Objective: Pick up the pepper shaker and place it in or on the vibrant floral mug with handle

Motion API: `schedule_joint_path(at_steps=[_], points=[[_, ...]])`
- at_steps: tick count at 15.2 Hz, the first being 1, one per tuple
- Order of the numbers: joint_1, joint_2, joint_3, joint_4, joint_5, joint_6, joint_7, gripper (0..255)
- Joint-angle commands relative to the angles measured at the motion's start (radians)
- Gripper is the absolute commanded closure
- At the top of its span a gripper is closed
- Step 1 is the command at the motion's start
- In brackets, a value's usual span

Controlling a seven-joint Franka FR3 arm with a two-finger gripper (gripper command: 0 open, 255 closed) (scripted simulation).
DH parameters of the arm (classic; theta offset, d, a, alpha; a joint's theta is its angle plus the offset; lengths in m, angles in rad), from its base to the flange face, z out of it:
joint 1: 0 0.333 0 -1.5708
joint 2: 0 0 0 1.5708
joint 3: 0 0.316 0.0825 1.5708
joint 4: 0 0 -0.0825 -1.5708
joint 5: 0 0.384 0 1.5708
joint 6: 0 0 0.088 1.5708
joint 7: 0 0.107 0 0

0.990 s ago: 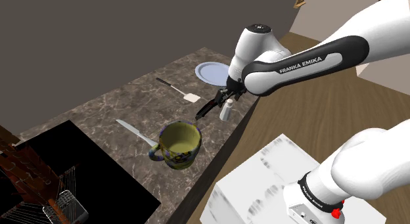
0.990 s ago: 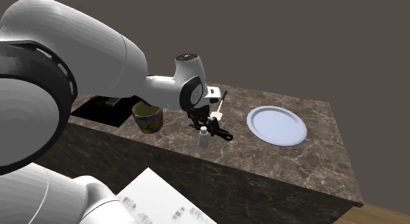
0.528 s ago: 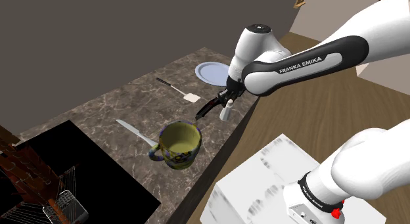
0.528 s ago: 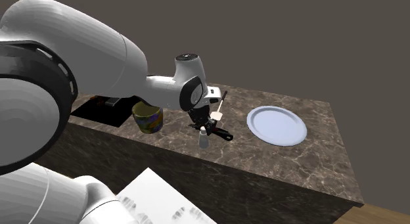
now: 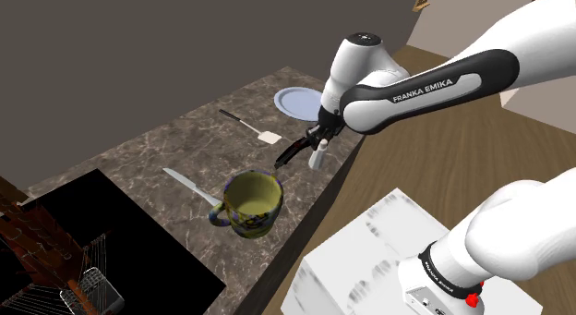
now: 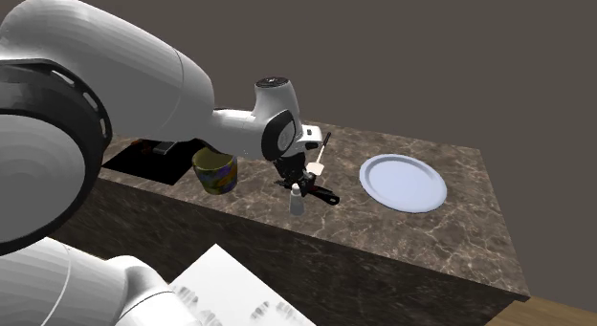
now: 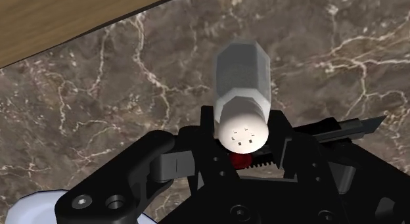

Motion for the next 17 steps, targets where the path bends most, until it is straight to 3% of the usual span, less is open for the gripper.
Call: schedule_joint_path(at_steps=[1,17], points=[[0.003,-0.016,-0.002,0.008,0.007,-0.024,-0.006,255],[0.017,-0.129,-0.021,0.137,0.043,-0.263,-0.053,255]])
